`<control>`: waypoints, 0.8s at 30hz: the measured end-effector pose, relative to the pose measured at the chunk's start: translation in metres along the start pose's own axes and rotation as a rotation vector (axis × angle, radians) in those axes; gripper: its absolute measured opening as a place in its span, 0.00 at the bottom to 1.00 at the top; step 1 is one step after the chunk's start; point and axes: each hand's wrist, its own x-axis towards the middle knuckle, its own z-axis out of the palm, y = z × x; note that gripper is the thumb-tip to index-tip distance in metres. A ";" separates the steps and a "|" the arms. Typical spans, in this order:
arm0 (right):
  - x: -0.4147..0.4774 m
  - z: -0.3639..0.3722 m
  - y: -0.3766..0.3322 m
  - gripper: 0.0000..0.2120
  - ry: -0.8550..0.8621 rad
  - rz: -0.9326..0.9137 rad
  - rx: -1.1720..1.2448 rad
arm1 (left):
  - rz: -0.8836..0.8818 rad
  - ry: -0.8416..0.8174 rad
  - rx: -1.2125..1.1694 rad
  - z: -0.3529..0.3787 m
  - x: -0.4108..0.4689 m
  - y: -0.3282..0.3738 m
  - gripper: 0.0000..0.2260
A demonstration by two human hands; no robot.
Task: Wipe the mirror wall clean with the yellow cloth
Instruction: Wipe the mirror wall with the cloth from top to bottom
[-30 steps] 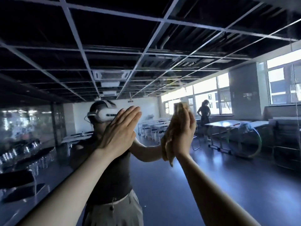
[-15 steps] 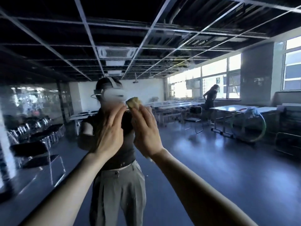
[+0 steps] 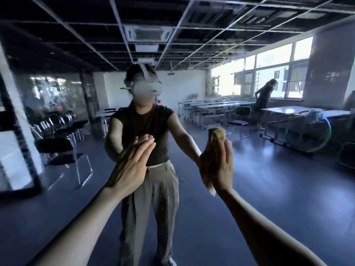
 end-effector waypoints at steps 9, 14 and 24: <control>-0.040 0.078 -0.106 0.31 -0.207 -0.252 0.184 | -0.290 0.145 -0.012 -0.027 -0.053 -0.039 0.30; -0.087 0.107 -0.132 0.23 -0.475 -0.632 0.157 | -0.264 0.094 -0.006 -0.038 -0.089 -0.043 0.31; 0.006 0.061 -0.114 0.30 0.019 -0.326 0.046 | -0.100 0.059 0.002 -0.053 -0.070 -0.082 0.28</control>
